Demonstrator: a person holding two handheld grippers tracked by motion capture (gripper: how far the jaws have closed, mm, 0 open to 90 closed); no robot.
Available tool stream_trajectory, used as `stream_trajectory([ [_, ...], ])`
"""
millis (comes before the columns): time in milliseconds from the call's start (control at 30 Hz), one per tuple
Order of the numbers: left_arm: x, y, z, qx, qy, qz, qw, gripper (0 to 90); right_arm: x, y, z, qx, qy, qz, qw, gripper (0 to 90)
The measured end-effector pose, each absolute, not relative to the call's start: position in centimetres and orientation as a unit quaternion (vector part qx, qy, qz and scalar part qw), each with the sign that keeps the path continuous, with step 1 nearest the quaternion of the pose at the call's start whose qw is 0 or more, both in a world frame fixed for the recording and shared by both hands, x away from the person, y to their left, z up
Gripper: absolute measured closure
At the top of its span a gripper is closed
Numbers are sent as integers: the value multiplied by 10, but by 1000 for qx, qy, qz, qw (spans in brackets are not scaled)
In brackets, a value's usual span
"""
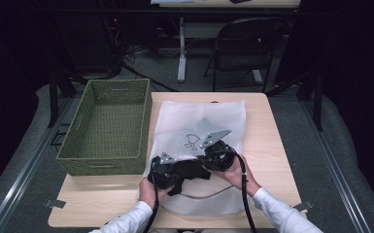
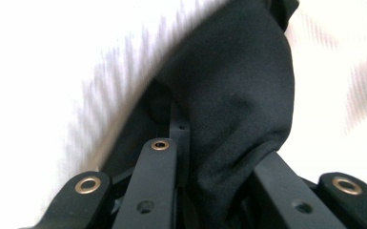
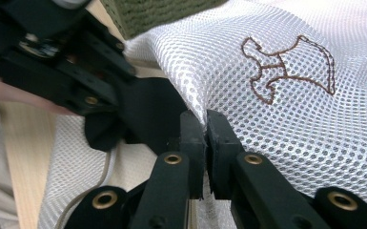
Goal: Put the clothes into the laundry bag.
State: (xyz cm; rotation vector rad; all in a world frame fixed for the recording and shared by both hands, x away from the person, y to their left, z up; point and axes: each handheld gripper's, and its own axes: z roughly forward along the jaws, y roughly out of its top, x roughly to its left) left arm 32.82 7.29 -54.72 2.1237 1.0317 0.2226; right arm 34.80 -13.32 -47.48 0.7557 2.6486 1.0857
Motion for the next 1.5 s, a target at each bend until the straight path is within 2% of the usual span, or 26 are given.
stream_trajectory([
  [233, 343, 54, -554, 818, 408, 124, 387, 821, 344, -132, -471, 253, 889, 373, 84, 874],
  [333, 344, 54, -558, 817, 410, 117, 388, 794, 346, -133, -473, 255, 889, 370, 85, 874],
  [533, 338, 62, -547, 841, 381, 104, 370, 595, 349, -137, -475, 259, 889, 368, 83, 873],
  [667, 328, 67, -541, 858, 362, 104, 349, 428, 349, -137, -475, 261, 889, 367, 83, 873],
  [767, 316, 72, -538, 865, 355, 111, 337, 354, 349, -138, -474, 262, 888, 368, 83, 873],
  [833, 309, 75, -537, 864, 357, 115, 337, 344, 350, -138, -475, 263, 889, 366, 84, 873],
  [867, 305, 76, -537, 863, 356, 122, 336, 349, 351, -139, -475, 262, 888, 367, 84, 873],
  [1000, 304, 72, -545, 858, 367, 132, 334, 469, 352, -138, -476, 264, 888, 366, 82, 873],
  [1100, 309, 68, -554, 851, 382, 126, 338, 634, 352, -138, -477, 265, 888, 366, 82, 873],
  [1200, 315, 63, -560, 852, 377, 140, 336, 809, 352, -138, -478, 267, 889, 364, 79, 873],
  [1267, 321, 60, -563, 847, 382, 142, 340, 841, 352, -137, -476, 263, 888, 370, 78, 873],
  [1500, 334, 50, -560, 827, 396, 159, 366, 844, 349, -138, -469, 260, 883, 385, 72, 875],
])
